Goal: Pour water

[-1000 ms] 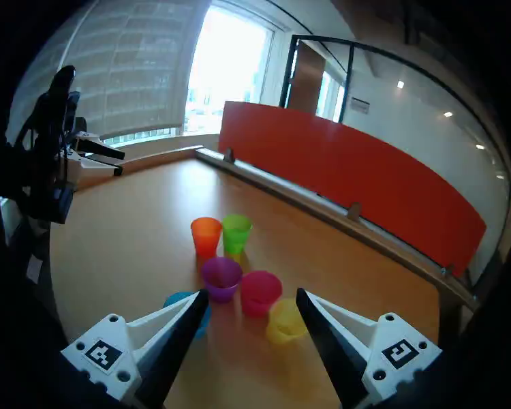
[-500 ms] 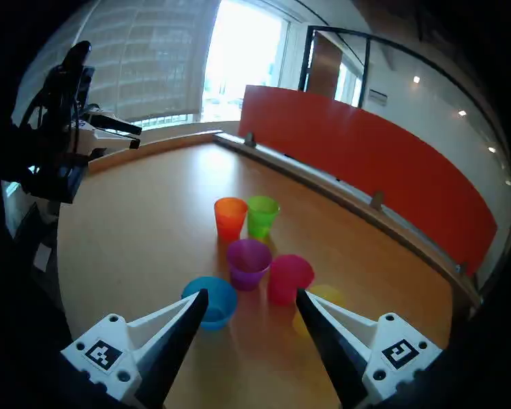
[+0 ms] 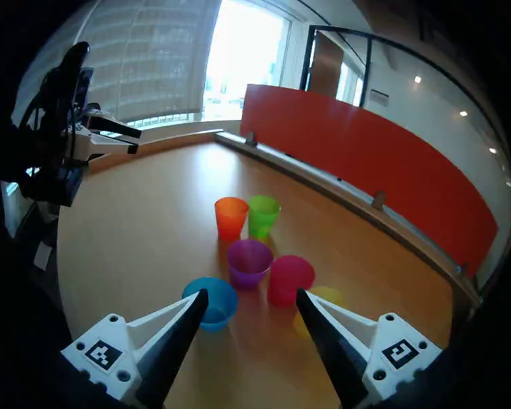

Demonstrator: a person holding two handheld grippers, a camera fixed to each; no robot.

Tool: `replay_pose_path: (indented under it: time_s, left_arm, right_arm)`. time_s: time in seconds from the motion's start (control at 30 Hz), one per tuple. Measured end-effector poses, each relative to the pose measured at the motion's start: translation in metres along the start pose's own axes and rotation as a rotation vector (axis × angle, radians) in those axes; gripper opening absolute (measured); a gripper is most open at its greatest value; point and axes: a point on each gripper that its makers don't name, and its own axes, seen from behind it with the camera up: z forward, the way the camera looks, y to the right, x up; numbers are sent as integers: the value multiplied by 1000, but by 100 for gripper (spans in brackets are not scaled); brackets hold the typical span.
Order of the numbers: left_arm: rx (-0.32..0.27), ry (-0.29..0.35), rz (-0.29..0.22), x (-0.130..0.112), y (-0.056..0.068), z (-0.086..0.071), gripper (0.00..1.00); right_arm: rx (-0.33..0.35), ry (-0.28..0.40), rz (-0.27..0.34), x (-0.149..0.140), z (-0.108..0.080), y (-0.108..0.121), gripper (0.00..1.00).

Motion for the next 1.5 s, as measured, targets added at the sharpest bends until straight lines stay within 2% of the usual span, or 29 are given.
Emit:
replay_pose_path:
  time_s: [0.37,1.07,1.27,1.5]
  left_arm:
    - [-79,-17,25,-17,28,9,92]
    - [-256,-69,61,-62,97,38,92]
    - [-315,-86,91,-75,121,46,92]
    - [-396,-98,116,-89,156,54,92]
  right_arm:
    - [-5,-9,-6,2,2,5,100]
    - [-9,11,-21,35,25,23,100]
    - [-11,28,-15,51,29,29,100]
    - [-16,58,-6,72,33,37,100]
